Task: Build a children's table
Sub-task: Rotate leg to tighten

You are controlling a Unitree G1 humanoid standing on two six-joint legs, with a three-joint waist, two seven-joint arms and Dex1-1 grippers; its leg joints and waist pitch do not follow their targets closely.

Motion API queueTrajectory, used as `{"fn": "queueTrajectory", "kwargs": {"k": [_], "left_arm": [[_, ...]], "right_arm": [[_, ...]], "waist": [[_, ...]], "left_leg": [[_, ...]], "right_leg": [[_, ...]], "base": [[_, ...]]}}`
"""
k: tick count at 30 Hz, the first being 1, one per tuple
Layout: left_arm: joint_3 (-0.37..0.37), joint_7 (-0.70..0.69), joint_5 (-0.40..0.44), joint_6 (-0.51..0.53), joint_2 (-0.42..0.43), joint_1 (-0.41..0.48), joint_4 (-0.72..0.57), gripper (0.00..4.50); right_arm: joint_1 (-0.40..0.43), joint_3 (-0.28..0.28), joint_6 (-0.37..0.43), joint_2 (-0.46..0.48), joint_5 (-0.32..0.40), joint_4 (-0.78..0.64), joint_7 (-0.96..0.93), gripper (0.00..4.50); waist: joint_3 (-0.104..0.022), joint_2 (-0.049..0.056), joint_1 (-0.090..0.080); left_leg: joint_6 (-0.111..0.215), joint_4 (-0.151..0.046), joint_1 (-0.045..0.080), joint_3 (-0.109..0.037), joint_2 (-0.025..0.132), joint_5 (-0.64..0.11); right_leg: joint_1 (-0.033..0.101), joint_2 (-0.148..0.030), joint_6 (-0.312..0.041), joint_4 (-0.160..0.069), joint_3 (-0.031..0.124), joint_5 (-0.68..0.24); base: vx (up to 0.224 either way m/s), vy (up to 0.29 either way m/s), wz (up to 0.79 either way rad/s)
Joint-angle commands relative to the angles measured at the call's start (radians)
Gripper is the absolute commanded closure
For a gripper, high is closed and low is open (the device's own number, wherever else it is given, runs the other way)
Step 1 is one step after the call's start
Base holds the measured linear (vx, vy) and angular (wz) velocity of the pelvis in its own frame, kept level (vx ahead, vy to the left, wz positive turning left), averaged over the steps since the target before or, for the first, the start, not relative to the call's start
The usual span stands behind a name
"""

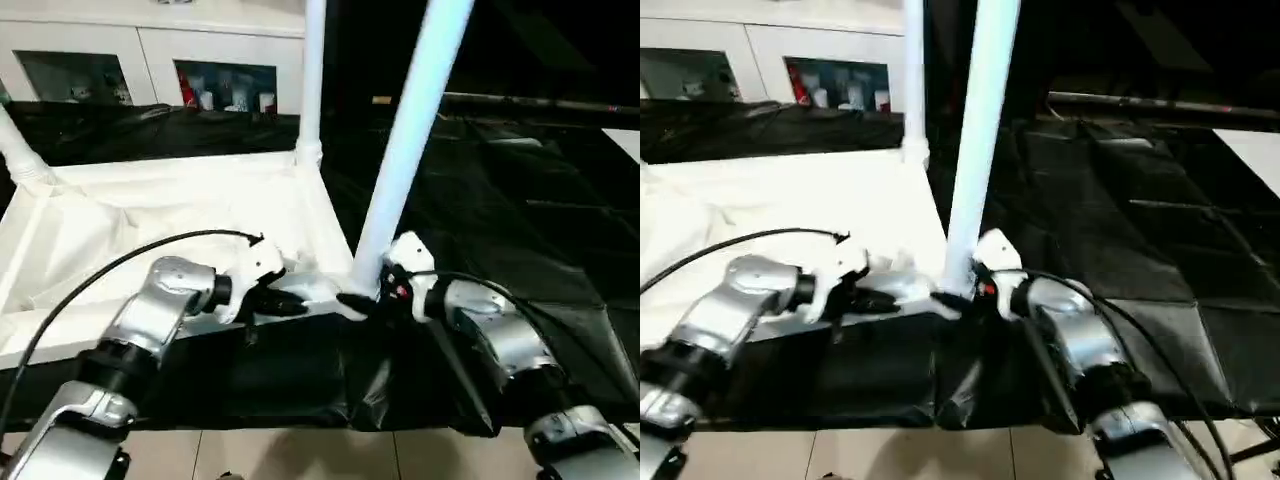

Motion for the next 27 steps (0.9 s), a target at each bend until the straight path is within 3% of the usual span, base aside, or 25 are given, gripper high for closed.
{"fn": "queueTrajectory", "kwargs": {"k": [1,5,11,12,16,17,20,24,27], "left_arm": [[-0.022,-0.049,-0.007,0.009,0.007,0.017,-0.009,4.50],[-0.020,-0.053,-0.011,0.016,0.013,0.021,-0.019,4.50],[-0.019,-0.048,-0.014,0.026,0.015,0.022,-0.028,4.50],[-0.019,-0.048,-0.013,0.026,0.015,0.021,-0.028,4.50],[-0.020,-0.049,-0.014,0.030,0.016,0.022,-0.030,4.50],[-0.020,-0.049,-0.014,0.030,0.016,0.022,-0.030,4.50],[-0.020,-0.049,-0.015,0.033,0.016,0.025,-0.033,4.50],[-0.004,0.014,-0.004,0.028,-0.006,0.018,-0.009,4.50],[0.016,0.176,0.039,0.022,-0.066,-0.022,0.076,4.50]], "right_arm": [[0.012,0.001,0.014,-0.028,-0.008,-0.005,0.006,0.57],[0.009,-0.013,0.020,-0.016,-0.009,-0.001,0.004,0.57],[0.009,-0.012,0.031,-0.015,0.001,-0.009,0.013,1.02],[0.010,-0.012,0.032,-0.016,0.001,-0.010,0.014,1.27],[0.014,-0.014,0.037,-0.016,0.004,-0.015,0.018,1.39],[0.014,-0.014,0.037,-0.016,0.004,-0.015,0.018,1.65],[0.018,-0.018,0.041,-0.016,0.005,-0.018,0.014,1.69],[0.018,-0.055,0.030,0.015,-0.002,0.018,-0.090,1.76],[0.015,-0.108,0.038,0.086,0.001,0.071,-0.273,1.76]], "waist": [[-0.052,0.002,0.001],[-0.054,0.002,0.001],[-0.055,0.003,0.000],[-0.055,0.003,0.000],[-0.055,0.003,0.000],[-0.055,0.003,0.000],[-0.056,0.003,0.000],[-0.053,0.000,-0.002],[-0.051,0.001,-0.004]], "left_leg": [[0.021,-0.062,0.012,0.005,0.016,-0.283],[0.008,-0.063,0.013,0.003,0.017,-0.290],[0.015,-0.060,0.012,0.004,0.016,-0.270],[0.014,-0.060,0.013,0.004,0.016,-0.271],[0.014,-0.060,0.013,0.004,0.015,-0.267],[0.015,-0.060,0.013,0.004,0.015,-0.266],[0.016,-0.059,0.013,0.005,0.015,-0.257],[0.010,-0.060,0.012,0.005,0.015,-0.269],[-0.009,-0.061,0.016,0.004,0.013,-0.299]], "right_leg": [[0.043,-0.045,-0.217,-0.074,0.031,-0.204],[0.042,-0.045,-0.206,-0.074,0.033,-0.223],[0.044,-0.043,-0.218,-0.070,0.032,-0.179],[0.043,-0.043,-0.219,-0.070,0.032,-0.180],[0.045,-0.043,-0.220,-0.069,0.032,-0.171],[0.045,-0.044,-0.220,-0.069,0.032,-0.173],[0.045,-0.043,-0.222,-0.068,0.032,-0.162],[0.044,-0.044,-0.216,-0.071,0.032,-0.193],[0.037,-0.046,-0.196,-0.078,0.033,-0.262]], "base": [[0.000,0.000,0.00],[0.000,0.000,0.00],[0.000,0.000,0.00],[0.000,0.000,0.00],[0.000,0.000,0.00],[0.000,0.000,0.00],[0.000,0.000,0.00],[0.000,0.000,0.00],[0.000,0.000,0.00]]}}
